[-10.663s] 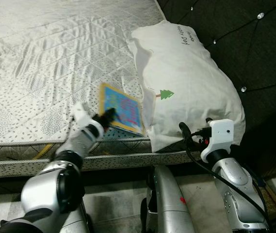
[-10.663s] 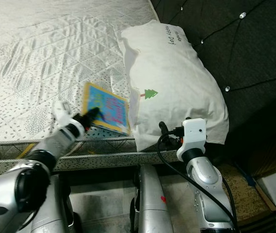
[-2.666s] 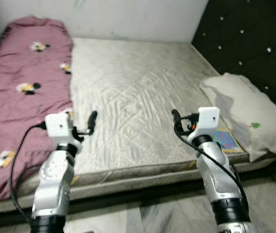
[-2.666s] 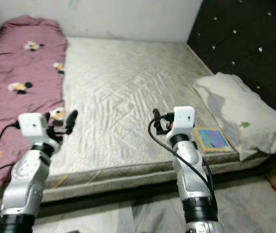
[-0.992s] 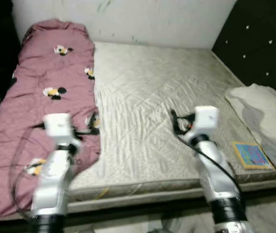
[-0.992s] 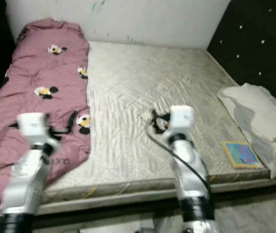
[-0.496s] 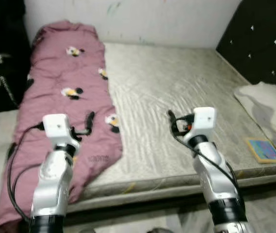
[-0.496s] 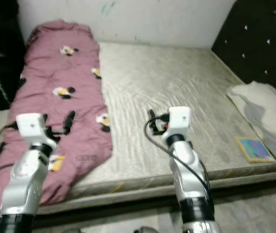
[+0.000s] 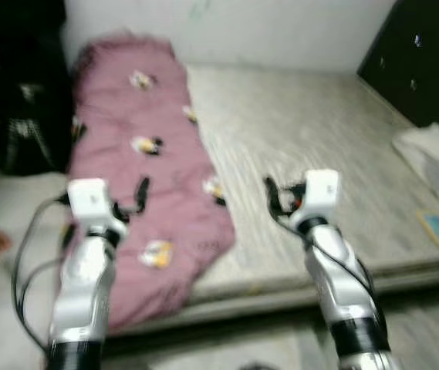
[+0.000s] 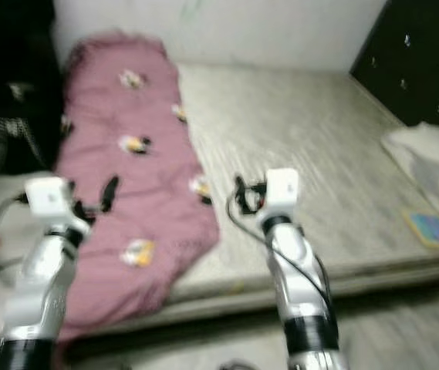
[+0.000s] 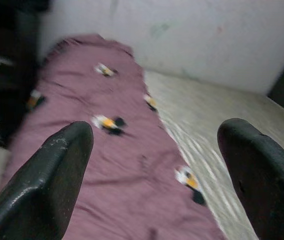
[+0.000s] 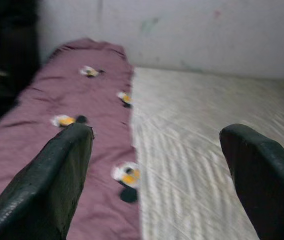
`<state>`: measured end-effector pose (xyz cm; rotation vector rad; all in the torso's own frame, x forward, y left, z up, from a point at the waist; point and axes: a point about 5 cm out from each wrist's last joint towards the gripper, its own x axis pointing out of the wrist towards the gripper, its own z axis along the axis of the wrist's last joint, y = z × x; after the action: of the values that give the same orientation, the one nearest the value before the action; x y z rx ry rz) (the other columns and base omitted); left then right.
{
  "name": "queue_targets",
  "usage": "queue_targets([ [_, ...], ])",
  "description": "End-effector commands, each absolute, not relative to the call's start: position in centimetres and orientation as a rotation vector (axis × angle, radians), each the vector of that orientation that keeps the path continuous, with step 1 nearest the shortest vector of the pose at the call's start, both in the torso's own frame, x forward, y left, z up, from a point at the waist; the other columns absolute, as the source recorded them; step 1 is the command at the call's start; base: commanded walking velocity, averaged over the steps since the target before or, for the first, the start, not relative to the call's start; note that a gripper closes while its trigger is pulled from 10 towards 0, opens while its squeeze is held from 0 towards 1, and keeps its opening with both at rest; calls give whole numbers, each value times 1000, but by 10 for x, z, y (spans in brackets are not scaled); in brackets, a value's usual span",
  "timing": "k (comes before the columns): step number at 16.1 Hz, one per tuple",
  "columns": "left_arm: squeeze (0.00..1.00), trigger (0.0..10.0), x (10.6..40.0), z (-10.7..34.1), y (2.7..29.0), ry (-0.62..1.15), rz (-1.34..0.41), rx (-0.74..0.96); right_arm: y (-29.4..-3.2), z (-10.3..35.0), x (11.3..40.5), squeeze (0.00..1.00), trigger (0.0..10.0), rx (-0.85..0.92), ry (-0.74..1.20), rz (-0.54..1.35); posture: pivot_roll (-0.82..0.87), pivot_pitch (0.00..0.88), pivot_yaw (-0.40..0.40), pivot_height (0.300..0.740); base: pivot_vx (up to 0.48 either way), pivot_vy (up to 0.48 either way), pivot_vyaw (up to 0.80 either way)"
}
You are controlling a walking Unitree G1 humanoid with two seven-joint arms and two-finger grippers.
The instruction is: Clean up the room
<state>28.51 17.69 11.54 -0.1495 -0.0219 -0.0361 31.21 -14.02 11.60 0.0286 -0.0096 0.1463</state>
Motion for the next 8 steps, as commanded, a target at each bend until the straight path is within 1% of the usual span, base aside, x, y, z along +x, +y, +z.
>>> queue_targets([
  [1, 0, 10000, 286, 115, 164, -14, -69, -157, -154, 118, 313, 0, 10000, 12, -19, 104, -9, 18, -112, 740, 0, 480, 0],
  [4, 0, 10000, 286, 115, 165, -16, -65, -147, -154, 118, 312, 0, 10000, 15, -17, 102, -8, 19, -112, 740, 0, 479, 0],
  [8, 0, 10000, 288, 119, 171, -35, -23, -117, -153, 116, 312, 0, 10000, 22, -7, 102, -8, 19, -112, 740, 0, 0, 0],
])
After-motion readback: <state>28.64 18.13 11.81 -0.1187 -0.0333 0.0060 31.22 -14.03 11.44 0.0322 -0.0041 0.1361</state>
